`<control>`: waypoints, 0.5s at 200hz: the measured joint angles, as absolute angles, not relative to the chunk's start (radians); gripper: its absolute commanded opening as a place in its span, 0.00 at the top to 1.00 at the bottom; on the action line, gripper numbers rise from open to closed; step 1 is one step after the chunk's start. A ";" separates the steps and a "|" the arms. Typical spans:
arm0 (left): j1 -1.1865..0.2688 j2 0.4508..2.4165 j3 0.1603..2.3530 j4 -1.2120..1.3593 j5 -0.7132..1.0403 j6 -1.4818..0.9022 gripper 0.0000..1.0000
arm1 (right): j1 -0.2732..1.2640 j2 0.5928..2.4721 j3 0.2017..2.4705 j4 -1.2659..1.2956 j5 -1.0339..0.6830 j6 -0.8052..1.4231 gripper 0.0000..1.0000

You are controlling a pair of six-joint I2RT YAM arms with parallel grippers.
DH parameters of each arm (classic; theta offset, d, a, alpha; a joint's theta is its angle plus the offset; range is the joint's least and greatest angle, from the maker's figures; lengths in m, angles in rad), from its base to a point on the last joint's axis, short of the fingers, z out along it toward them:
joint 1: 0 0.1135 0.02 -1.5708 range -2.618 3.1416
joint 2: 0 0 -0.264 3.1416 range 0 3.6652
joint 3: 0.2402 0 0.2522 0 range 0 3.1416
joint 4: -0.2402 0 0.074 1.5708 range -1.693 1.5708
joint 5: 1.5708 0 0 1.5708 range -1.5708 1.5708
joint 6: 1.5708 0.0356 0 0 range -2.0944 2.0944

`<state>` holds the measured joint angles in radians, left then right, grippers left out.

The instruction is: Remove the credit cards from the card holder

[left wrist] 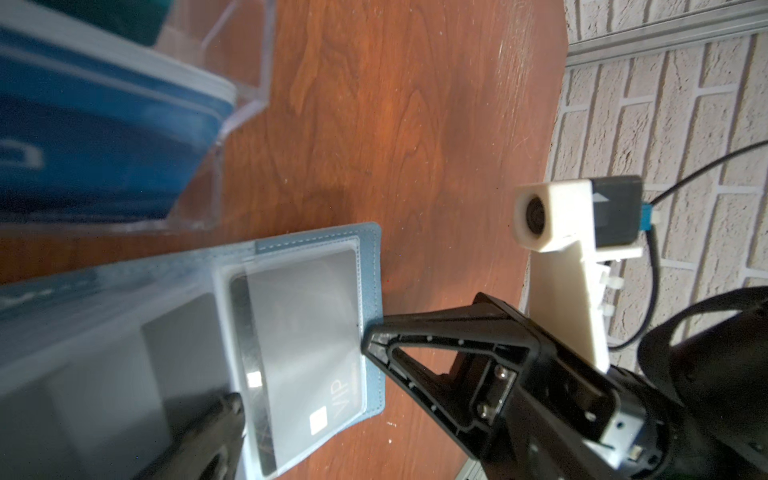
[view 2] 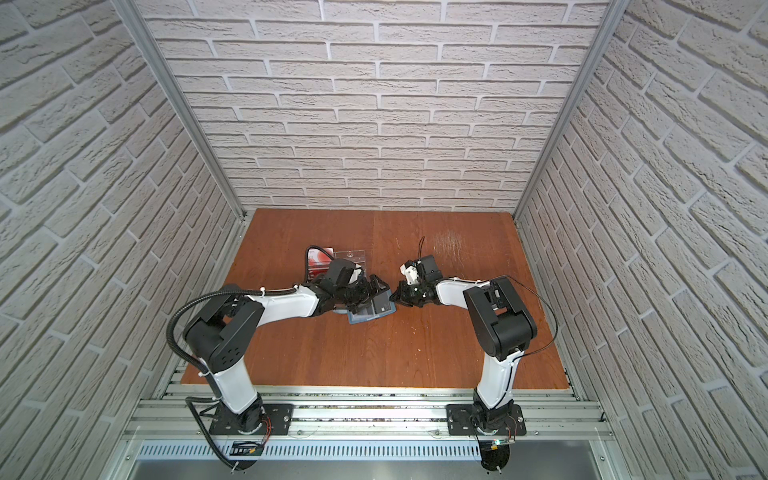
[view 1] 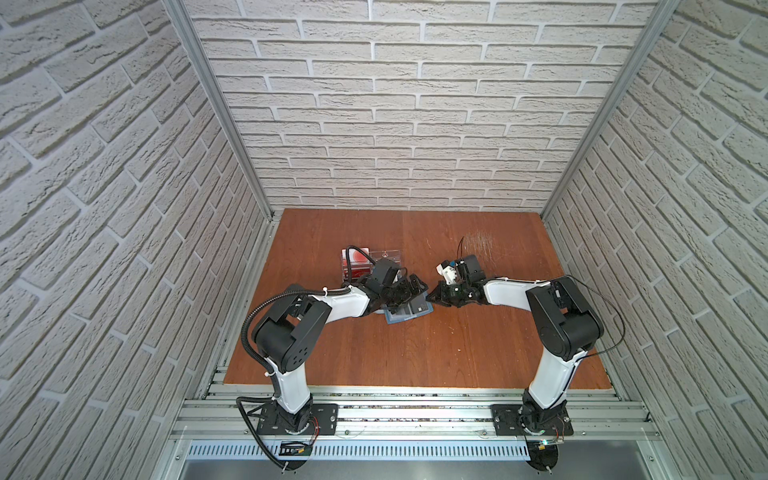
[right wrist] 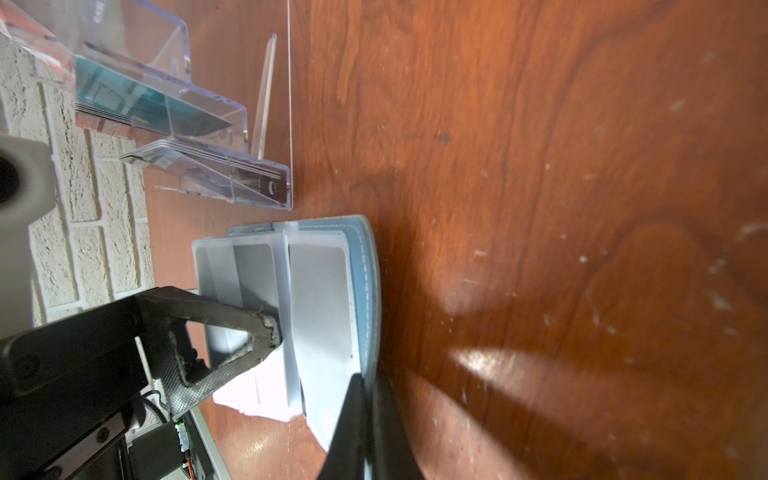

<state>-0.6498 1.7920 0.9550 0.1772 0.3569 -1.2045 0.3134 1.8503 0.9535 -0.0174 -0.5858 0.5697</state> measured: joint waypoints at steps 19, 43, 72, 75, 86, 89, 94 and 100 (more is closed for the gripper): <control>-0.650 1.792 0.971 0.142 0.356 -1.192 0.02 | 0.313 1.850 0.953 -0.016 -0.587 0.570 0.94; -0.650 1.793 0.984 0.115 0.357 -1.184 0.02 | 0.313 1.847 0.949 -0.010 -0.587 0.572 0.94; -0.650 1.802 0.999 0.097 0.358 -1.182 0.02 | 0.313 1.840 0.940 0.000 -0.589 0.573 0.94; -0.650 1.802 0.999 0.096 0.357 -1.182 0.02 | 0.313 1.840 0.940 0.001 -0.589 0.573 0.94; -0.651 1.805 1.005 0.088 0.358 -1.182 0.02 | 0.313 1.835 0.936 0.007 -0.592 0.574 0.94; -0.651 1.806 1.007 0.087 0.358 -1.182 0.02 | 0.313 1.834 0.934 0.010 -0.593 0.575 0.94; -0.651 1.808 1.010 0.083 0.357 -1.182 0.02 | 0.313 1.831 0.932 0.013 -0.595 0.577 0.94; -0.651 1.811 1.014 0.077 0.357 -1.182 0.02 | 0.313 1.827 0.929 0.017 -0.597 0.577 0.94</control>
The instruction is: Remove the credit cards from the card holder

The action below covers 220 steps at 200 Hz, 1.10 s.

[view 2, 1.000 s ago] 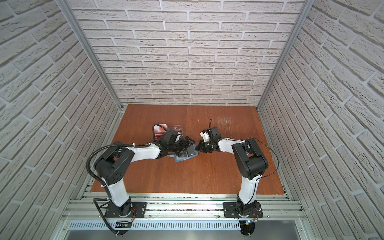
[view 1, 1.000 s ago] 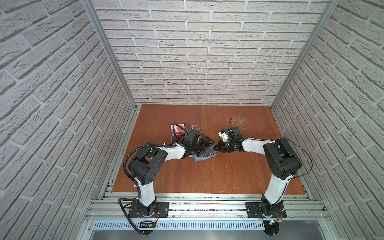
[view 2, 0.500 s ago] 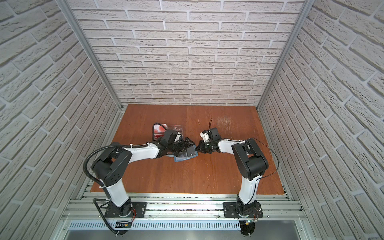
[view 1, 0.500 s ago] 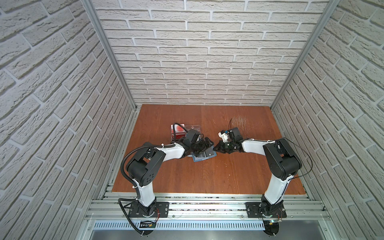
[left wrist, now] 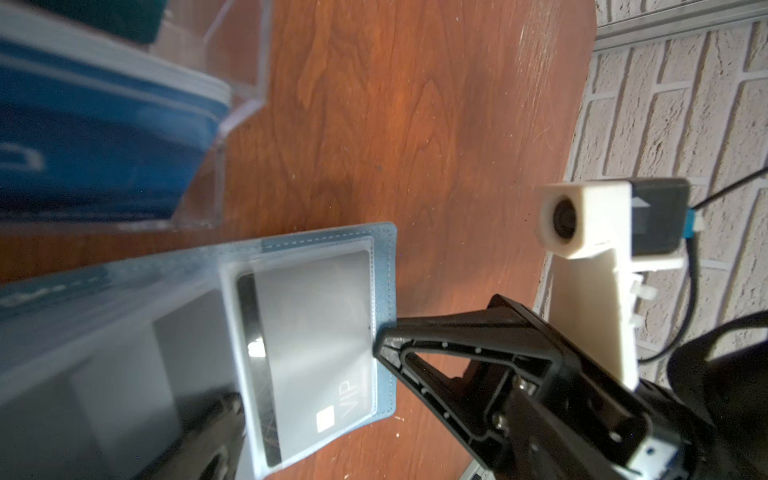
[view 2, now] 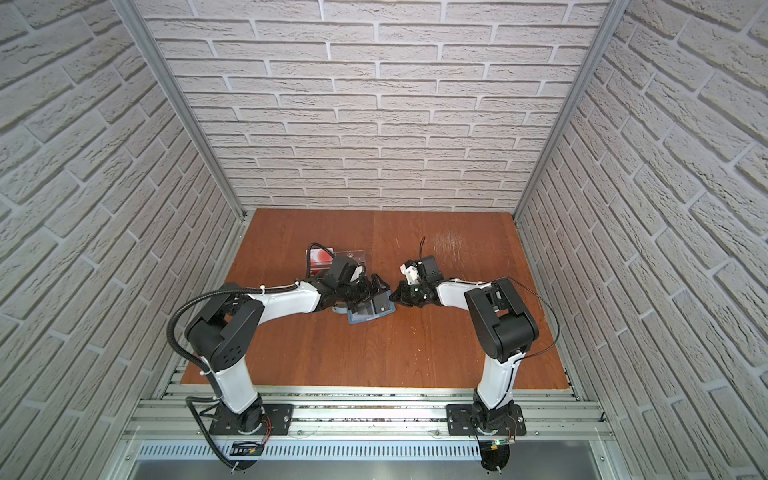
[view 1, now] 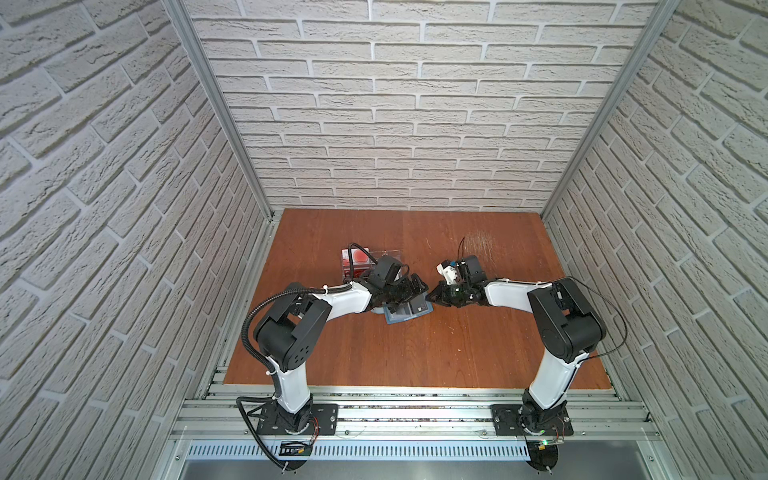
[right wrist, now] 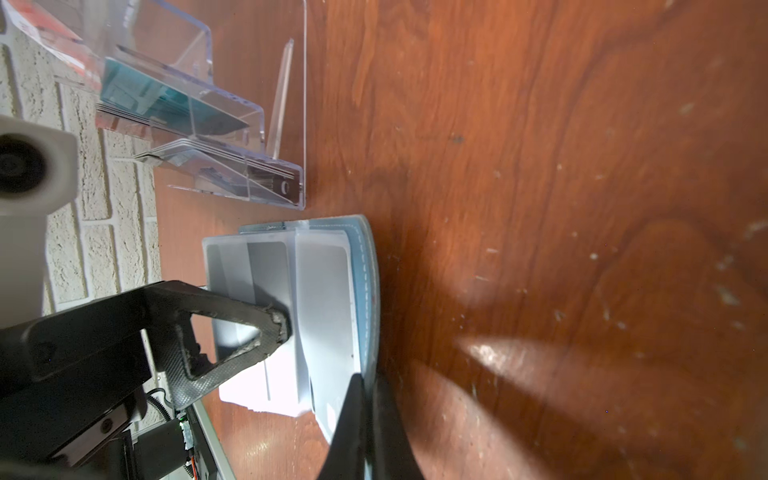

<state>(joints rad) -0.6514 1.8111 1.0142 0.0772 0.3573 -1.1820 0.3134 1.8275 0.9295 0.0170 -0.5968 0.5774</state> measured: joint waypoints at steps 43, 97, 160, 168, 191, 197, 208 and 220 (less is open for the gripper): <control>-0.653 1.823 1.022 0.071 0.357 -1.183 0.02 | 0.316 1.806 0.919 0.035 -0.612 0.589 0.94; -0.651 1.810 0.979 0.139 0.360 -1.206 0.02 | 0.314 1.806 0.918 0.058 -0.637 0.599 0.85; -0.633 1.764 0.926 0.120 0.361 -1.206 0.02 | 0.319 1.828 0.920 0.079 -0.665 0.599 0.76; -0.630 1.757 0.919 0.113 0.360 -1.206 0.02 | 0.321 1.834 0.920 0.079 -0.668 0.599 0.75; -0.620 1.730 0.890 0.107 0.360 -1.205 0.02 | 0.329 1.850 0.922 0.078 -0.675 0.598 0.74; -0.617 1.723 0.881 0.108 0.361 -1.205 0.02 | 0.331 1.853 0.924 0.078 -0.676 0.599 0.74; -0.609 1.706 0.860 0.109 0.361 -1.205 0.02 | 0.333 1.860 0.929 0.079 -0.678 0.598 0.74; -0.598 1.688 0.840 0.109 0.362 -1.205 0.02 | 0.334 1.866 0.932 0.080 -0.679 0.598 0.74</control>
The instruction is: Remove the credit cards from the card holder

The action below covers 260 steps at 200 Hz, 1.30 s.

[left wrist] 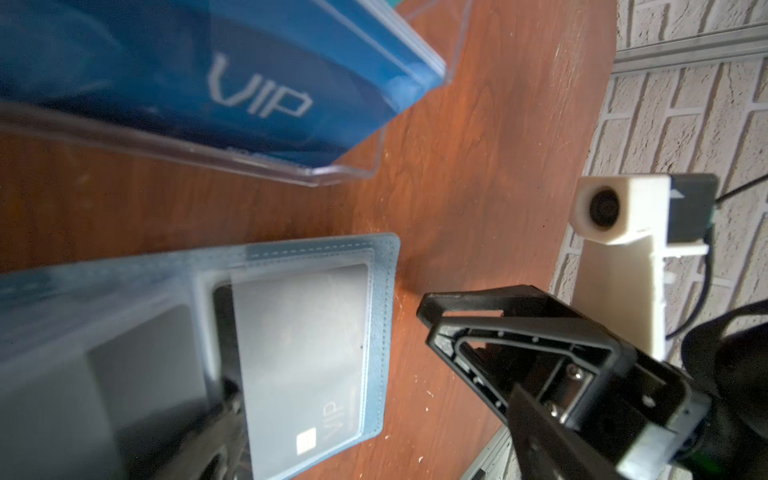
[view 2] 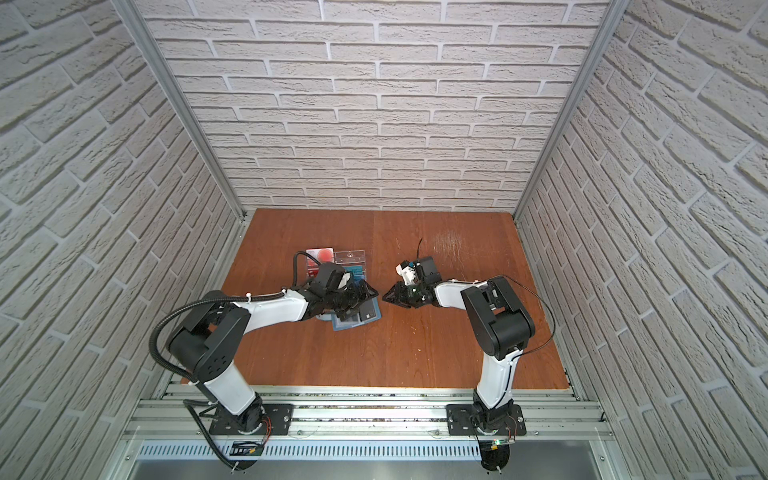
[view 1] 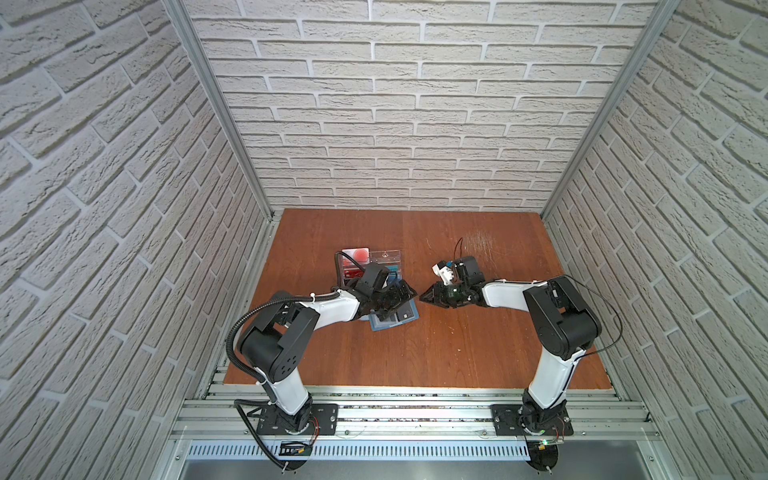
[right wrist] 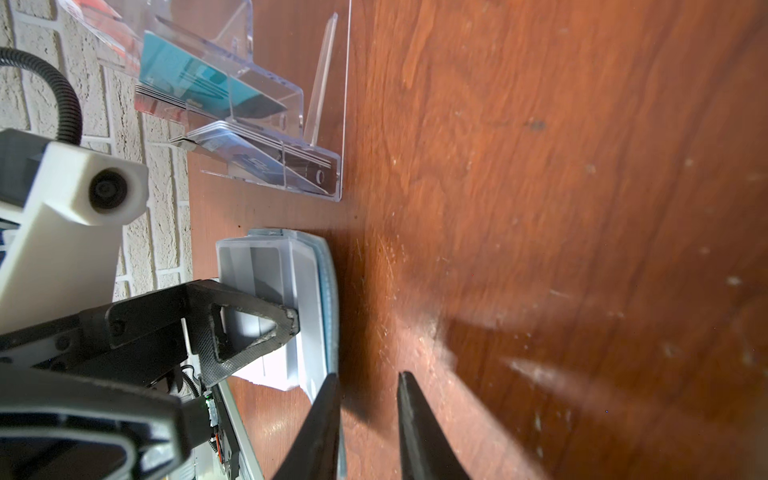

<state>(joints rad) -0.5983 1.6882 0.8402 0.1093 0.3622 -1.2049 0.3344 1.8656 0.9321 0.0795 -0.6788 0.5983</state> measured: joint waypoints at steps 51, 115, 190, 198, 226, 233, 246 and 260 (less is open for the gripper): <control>-0.561 1.641 0.803 0.078 0.366 -1.195 0.02 | 0.343 1.898 0.934 0.094 -0.696 0.599 0.72; -0.543 1.576 0.803 -0.010 0.373 -1.178 0.02 | 0.381 1.908 0.939 0.153 -0.733 0.623 0.58; -0.503 1.452 0.731 -0.063 0.361 -1.159 0.02 | 0.418 1.908 0.939 0.251 -0.776 0.659 0.52; -0.497 1.450 0.719 -0.064 0.361 -1.155 0.02 | 0.424 1.908 0.939 0.258 -0.780 0.659 0.52; -0.475 1.435 0.690 -0.041 0.367 -1.152 0.02 | 0.450 1.915 0.949 0.261 -0.785 0.659 0.53; -0.470 1.431 0.683 -0.032 0.371 -1.152 0.02 | 0.456 1.921 0.955 0.262 -0.786 0.659 0.54; -0.462 1.430 0.673 -0.017 0.382 -1.152 0.02 | 0.466 1.935 0.968 0.263 -0.786 0.659 0.55; -0.456 1.430 0.669 -0.004 0.387 -1.151 0.02 | 0.475 1.945 0.973 0.267 -0.786 0.659 0.55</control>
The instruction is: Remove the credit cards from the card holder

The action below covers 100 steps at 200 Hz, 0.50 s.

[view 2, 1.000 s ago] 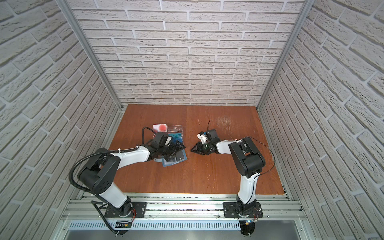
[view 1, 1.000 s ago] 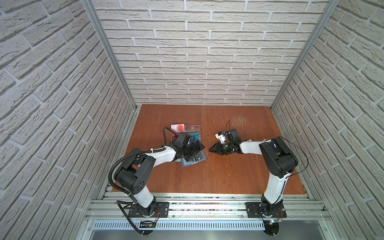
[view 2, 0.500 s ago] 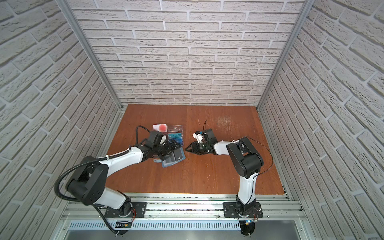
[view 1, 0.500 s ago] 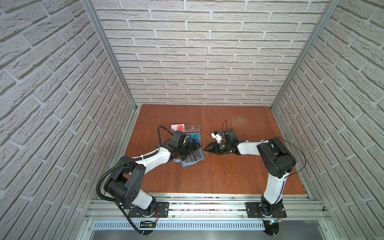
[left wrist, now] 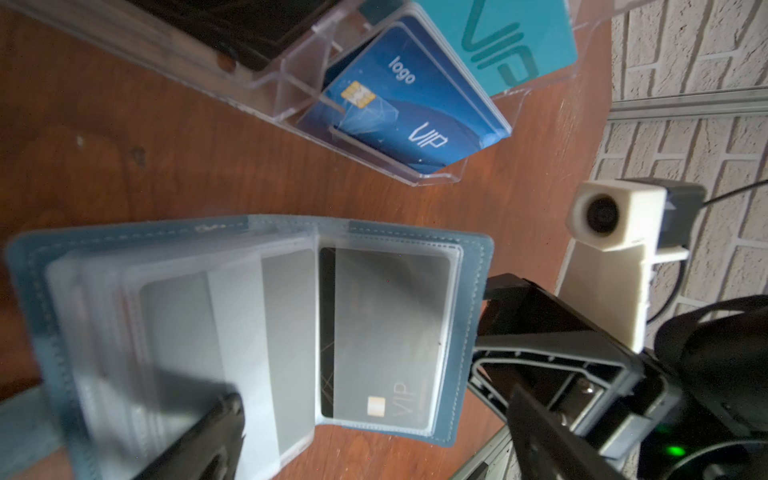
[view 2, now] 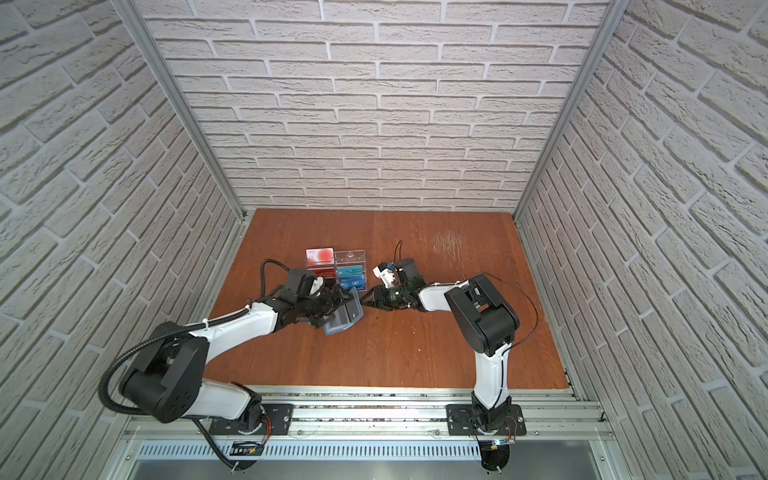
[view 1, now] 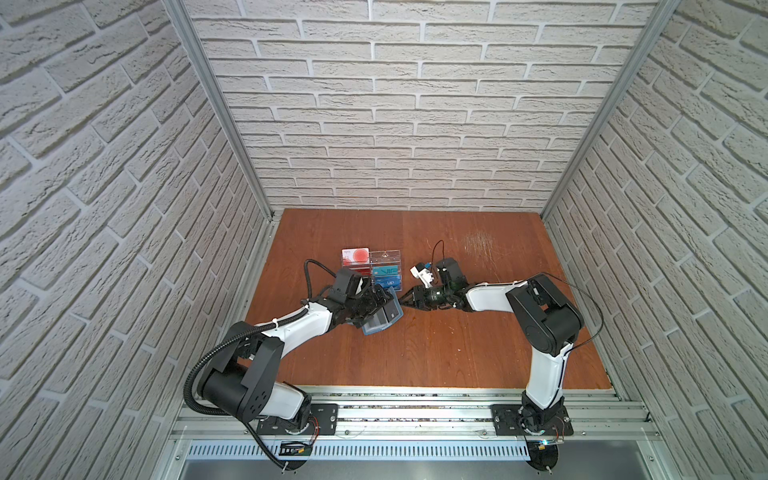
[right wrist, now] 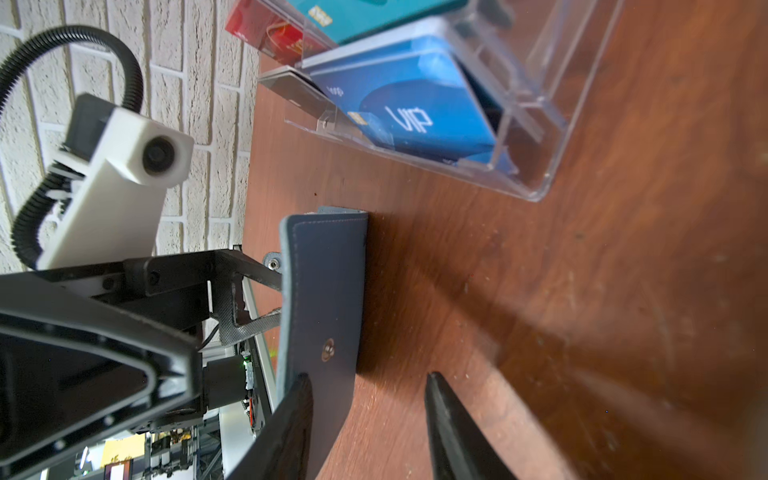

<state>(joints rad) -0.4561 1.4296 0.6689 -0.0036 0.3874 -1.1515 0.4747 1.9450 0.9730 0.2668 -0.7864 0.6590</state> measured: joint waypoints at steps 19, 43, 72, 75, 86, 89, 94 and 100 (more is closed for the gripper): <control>-0.451 1.430 0.664 0.009 0.392 -1.151 0.02 | 0.483 1.948 0.973 0.267 -0.788 0.659 0.56; -0.447 1.434 0.664 0.019 0.394 -1.145 0.02 | 0.483 1.947 0.973 0.265 -0.784 0.651 0.54; -0.439 1.440 0.664 0.030 0.397 -1.139 0.02 | 0.480 1.922 0.965 0.257 -0.767 0.640 0.52; -0.438 1.441 0.664 0.031 0.398 -1.138 0.02 | 0.480 1.917 0.962 0.257 -0.764 0.639 0.51; -0.435 1.443 0.664 0.035 0.400 -1.135 0.02 | 0.477 1.892 0.950 0.258 -0.756 0.639 0.49; -0.434 1.443 0.664 0.035 0.400 -1.134 0.02 | 0.477 1.884 0.945 0.262 -0.754 0.638 0.49; -0.433 1.444 0.664 0.037 0.402 -1.132 0.02 | 0.475 1.873 0.939 0.266 -0.751 0.638 0.48; -0.432 1.445 0.664 0.039 0.402 -1.128 0.02 | 0.475 1.862 0.934 0.271 -0.749 0.639 0.47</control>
<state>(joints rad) -0.4316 1.4452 0.6640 0.0395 0.4015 -1.1278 0.4747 1.8622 0.9337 0.2714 -0.7486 0.6388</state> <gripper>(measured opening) 0.982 0.513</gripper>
